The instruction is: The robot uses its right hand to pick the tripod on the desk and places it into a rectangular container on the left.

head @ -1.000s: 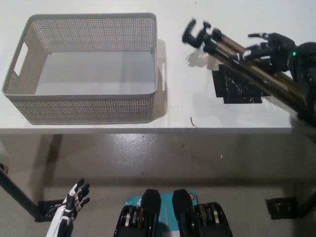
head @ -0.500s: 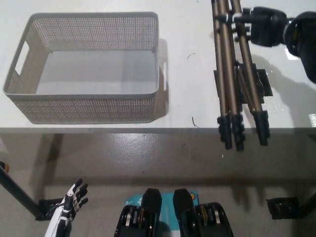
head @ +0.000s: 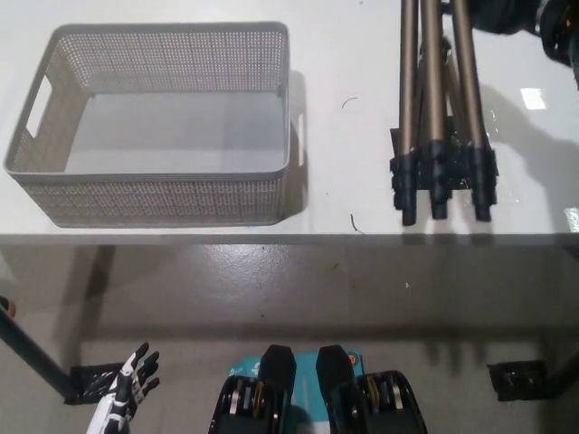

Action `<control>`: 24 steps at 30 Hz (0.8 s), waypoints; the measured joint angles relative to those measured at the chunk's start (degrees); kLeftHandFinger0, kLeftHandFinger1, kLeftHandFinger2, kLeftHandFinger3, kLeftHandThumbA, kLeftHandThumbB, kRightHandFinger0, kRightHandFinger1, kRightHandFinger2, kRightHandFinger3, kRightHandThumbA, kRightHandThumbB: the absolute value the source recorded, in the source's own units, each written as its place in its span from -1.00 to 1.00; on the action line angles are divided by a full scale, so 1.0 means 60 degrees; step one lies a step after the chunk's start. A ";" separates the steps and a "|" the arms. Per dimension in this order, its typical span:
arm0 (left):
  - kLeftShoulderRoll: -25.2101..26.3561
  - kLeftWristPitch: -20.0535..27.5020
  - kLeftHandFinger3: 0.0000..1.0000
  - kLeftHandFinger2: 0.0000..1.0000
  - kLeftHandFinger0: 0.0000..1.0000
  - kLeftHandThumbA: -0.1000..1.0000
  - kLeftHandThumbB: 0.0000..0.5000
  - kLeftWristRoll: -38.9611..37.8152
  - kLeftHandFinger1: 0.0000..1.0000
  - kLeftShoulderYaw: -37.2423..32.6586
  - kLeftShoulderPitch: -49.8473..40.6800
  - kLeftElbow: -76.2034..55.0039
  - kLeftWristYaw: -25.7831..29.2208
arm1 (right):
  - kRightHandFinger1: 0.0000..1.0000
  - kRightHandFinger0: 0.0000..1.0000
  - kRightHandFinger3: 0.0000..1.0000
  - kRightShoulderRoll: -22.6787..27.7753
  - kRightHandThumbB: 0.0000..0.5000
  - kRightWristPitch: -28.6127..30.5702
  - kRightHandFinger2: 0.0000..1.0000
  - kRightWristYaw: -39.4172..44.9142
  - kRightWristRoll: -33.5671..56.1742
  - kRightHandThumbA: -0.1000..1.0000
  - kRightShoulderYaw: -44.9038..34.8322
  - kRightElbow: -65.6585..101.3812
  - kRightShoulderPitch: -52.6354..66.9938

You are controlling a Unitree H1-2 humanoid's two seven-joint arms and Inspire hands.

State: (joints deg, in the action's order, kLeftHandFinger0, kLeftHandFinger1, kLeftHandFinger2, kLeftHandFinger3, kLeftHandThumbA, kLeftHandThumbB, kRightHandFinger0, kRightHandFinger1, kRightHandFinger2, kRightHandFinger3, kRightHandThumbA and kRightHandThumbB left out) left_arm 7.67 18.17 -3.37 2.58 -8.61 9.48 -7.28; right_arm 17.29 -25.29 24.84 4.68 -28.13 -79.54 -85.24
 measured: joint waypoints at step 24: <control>0.0004 0.0037 1.00 1.00 1.00 1.00 -0.55 0.0021 1.00 -0.0393 -0.0056 0.0038 -0.0016 | -0.89 -1.00 0.24 -0.3308 -0.22 0.0125 0.12 -0.0807 -0.1575 -1.00 0.5137 0.0101 -0.1358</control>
State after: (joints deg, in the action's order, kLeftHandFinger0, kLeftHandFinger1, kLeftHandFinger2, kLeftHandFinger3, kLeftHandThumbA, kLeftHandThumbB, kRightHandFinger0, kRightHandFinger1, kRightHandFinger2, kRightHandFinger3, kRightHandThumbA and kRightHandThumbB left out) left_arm 7.69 18.38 -3.25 0.22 -8.94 9.71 -7.37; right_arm -2.55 -24.54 20.00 -4.77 2.69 -78.93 -93.39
